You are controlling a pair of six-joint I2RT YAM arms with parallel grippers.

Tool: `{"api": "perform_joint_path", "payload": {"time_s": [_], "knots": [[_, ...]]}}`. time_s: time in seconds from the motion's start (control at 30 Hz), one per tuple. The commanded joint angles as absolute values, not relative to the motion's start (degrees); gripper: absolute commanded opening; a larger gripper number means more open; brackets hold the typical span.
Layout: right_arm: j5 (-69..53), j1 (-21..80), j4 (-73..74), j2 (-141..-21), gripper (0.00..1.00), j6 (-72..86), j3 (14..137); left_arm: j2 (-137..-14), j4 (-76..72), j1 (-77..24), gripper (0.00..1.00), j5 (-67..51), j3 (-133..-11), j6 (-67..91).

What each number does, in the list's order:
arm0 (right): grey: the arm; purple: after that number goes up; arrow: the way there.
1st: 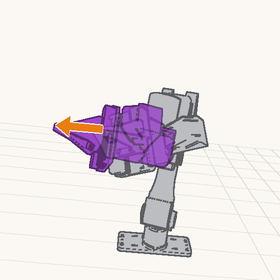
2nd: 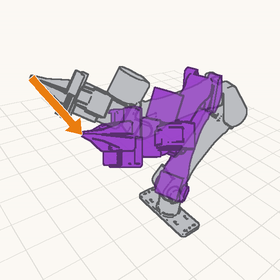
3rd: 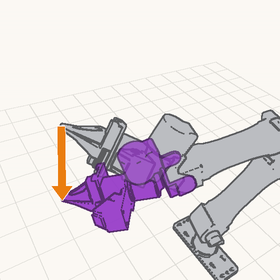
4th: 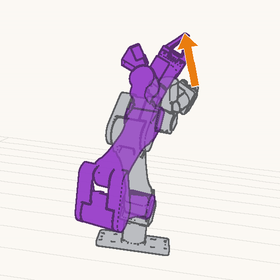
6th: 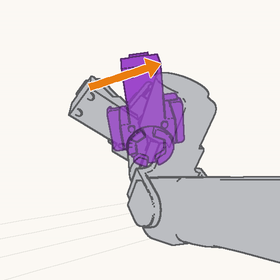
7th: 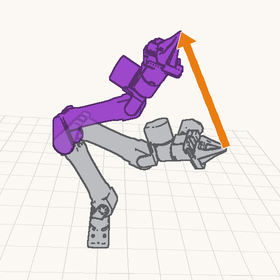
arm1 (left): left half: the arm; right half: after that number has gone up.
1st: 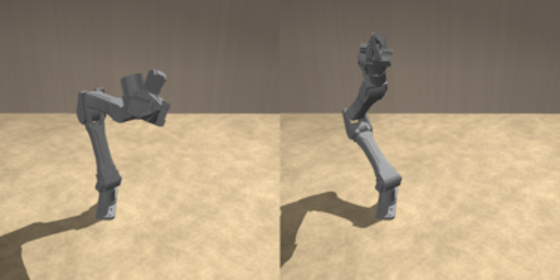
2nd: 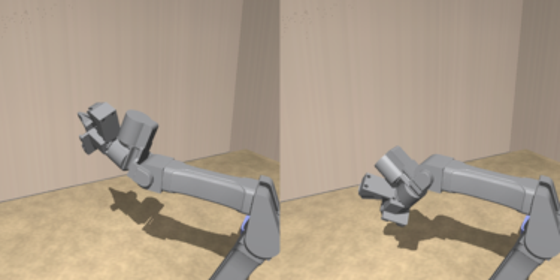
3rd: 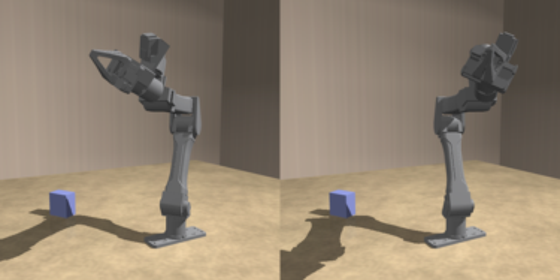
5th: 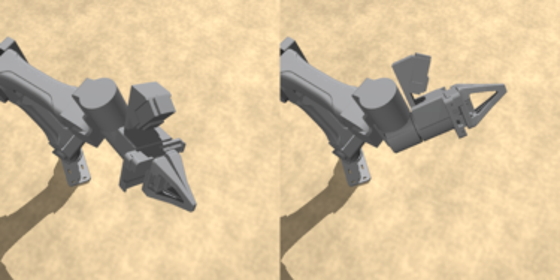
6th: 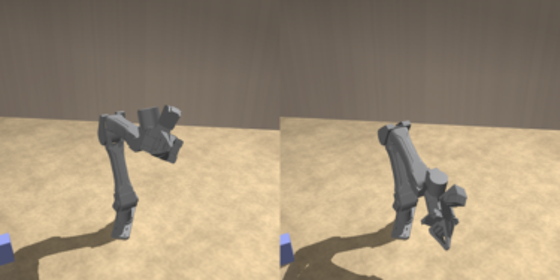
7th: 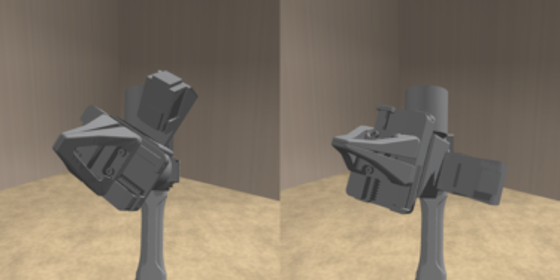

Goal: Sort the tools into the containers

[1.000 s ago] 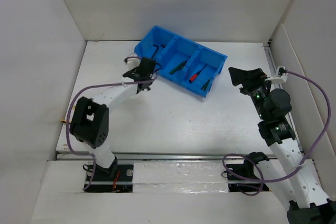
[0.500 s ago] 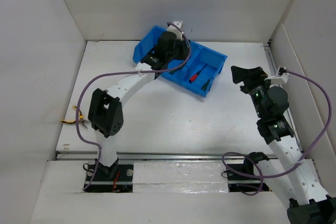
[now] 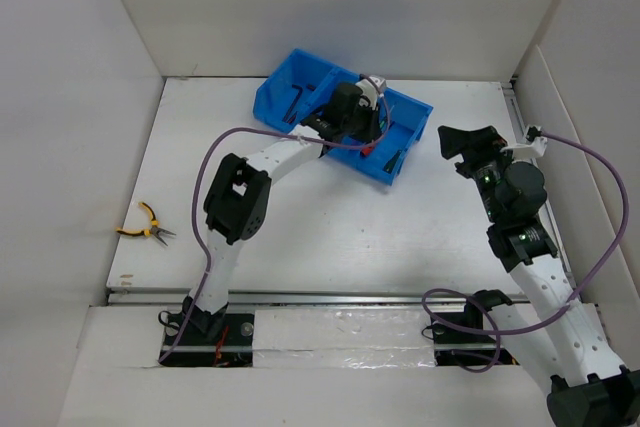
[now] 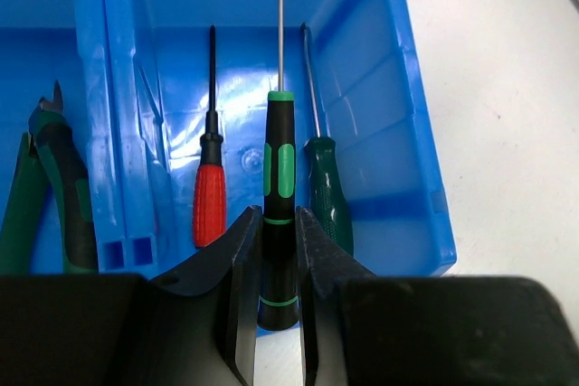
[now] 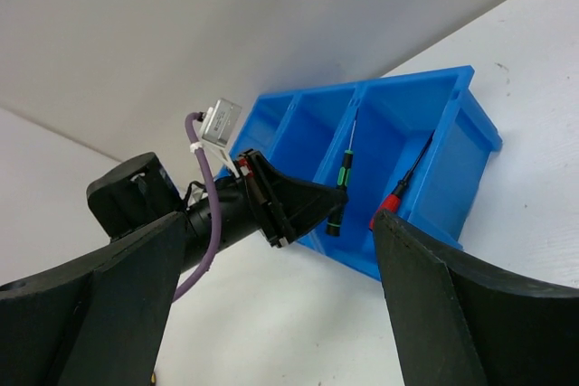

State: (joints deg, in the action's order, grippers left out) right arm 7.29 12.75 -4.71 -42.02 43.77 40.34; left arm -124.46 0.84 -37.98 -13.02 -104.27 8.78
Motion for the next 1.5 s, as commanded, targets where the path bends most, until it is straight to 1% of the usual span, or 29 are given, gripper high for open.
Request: {"api": "perform_joint_path", "payload": {"time_s": [0.0,0.17,0.23,0.27,0.3,0.37,0.4,0.47,0.5,0.6,0.67,0.83,0.93,0.97,1.0,1.03,1.07,1.1,1.13,1.2,1.23,1.3,1.33,1.4,1.43,1.47], "knots": [[7.7,12.5,-8.4,-41.7,0.88,43.0,40.2,-123.9,-5.6,-37.6,0.00,-15.8,-103.7,7.9],[6.9,12.5,-8.7,-43.3,0.87,42.9,40.5,-127.9,-6.0,-37.6,0.00,-18.4,-105.8,8.2],[6.9,12.5,-8.7,-43.2,0.87,42.9,40.5,-129.3,-5.5,-37.6,0.04,-19.4,-107.7,8.7],[6.9,12.5,-8.7,-42.9,0.87,43.0,40.4,-129.8,-5.1,-37.6,0.08,-19.9,-108.4,8.9],[6.9,12.5,-8.6,-42.7,0.88,42.8,40.3,-130.2,-5.0,-37.6,0.19,-20.0,-108.6,9.0],[7.3,12.5,-8.3,-42.2,0.87,42.9,40.4,-130.1,-5.3,-38.1,0.28,-18.9,-108.3,9.2],[7.5,12.5,-8.3,-41.9,0.87,42.8,40.4,-129.7,-5.4,-38.1,0.34,-18.5,-108.0,9.2],[7.5,12.5,-8.3,-41.7,0.87,42.8,40.3,-129.4,-5.5,-38.1,0.41,-17.3,-107.8,9.4],[7.5,12.5,-8.2,-41.7,0.87,42.9,40.3,-128.9,-5.2,-38.1,0.47,-16.7,-107.8,9.6],[7.1,12.5,-8.1,-41.7,0.87,42.8,40.5,-126.8,-3.6,-38.1,0.56,-14.9,-108.5,9.1],[6.8,12.5,-8.0,-41.7,0.87,42.9,40.5,-124.7,-2.6,-38.1,0.56,-11.3,-108.6,9.2],[6.8,12.5,-8.0,-41.5,0.87,42.9,40.4,-114.4,-1.0,-37.6,0.59,-4.7,-108.0,8.7],[6.2,12.5,-7.7,-41.3,0.87,42.9,40.4,-108.6,3.9,-36.3,0.58,-0.6,-110.4,9.7],[6.1,12.5,-7.6,-41.1,0.87,43.0,40.5,-107.3,5.3,-35.8,0.58,5.4,-111.4,10.6],[6.2,12.5,-7.5,-40.9,0.87,43.0,40.4,-104.7,6.8,-35.2,0.57,8.5,-112.1,11.5],[6.2,12.5,-7.5,-40.7,0.87,43.0,40.4,-103.8,8.6,-33.2,0.57,11.7,-113.5,14.5],[6.2,12.5,-7.5,-40.4,0.87,43.2,40.3,-102.7,13.3,-31.7,0.57,19.0,-114.1,17.1],[6.2,12.5,-7.5,-40.0,0.87,43.2,40.3,-100.6,16.0,-30.2,0.56,22.8,-114.1,23.0],[6.1,12.5,-7.4,-39.9,0.87,43.3,40.3,-99.5,20.0,-26.6,0.54,28.0,-112.3,25.9],[5.7,12.5,-7.1,-39.6,0.87,43.3,40.4,-95.7,21.9,-22.7,0.47,30.2,-108.0,31.2],[5.5,12.5,-7.0,-39.3,0.87,43.4,40.6,-94.6,22.1,-20.8,0.46,30.7,-102.1,35.1],[6.4,12.5,-5.0,-38.9,0.87,43.2,41.7,-92.3,23.6,-15.2,0.45,32.3,-95.9,39.4],[7.0,12.5,-4.1,-38.2,0.87,43.0,42.3,-90.5,23.8,-13.4,0.45,32.4,-90.1,43.3],[7.7,12.5,-1.6,-37.3,0.88,42.5,43.6,-89.0,24.6,-7.7,0.45,32.1,-84.4,47.0],[7.8,12.5,-1.1,-36.7,0.88,42.5,43.9,-87.5,24.8,-5.6,0.45,31.8,-79.2,51.1],[7.0,12.5,-0.6,-35.6,0.88,42.5,44.0,-86.7,24.9,-3.5,0.46,29.9,-76.7,52.8]]}}
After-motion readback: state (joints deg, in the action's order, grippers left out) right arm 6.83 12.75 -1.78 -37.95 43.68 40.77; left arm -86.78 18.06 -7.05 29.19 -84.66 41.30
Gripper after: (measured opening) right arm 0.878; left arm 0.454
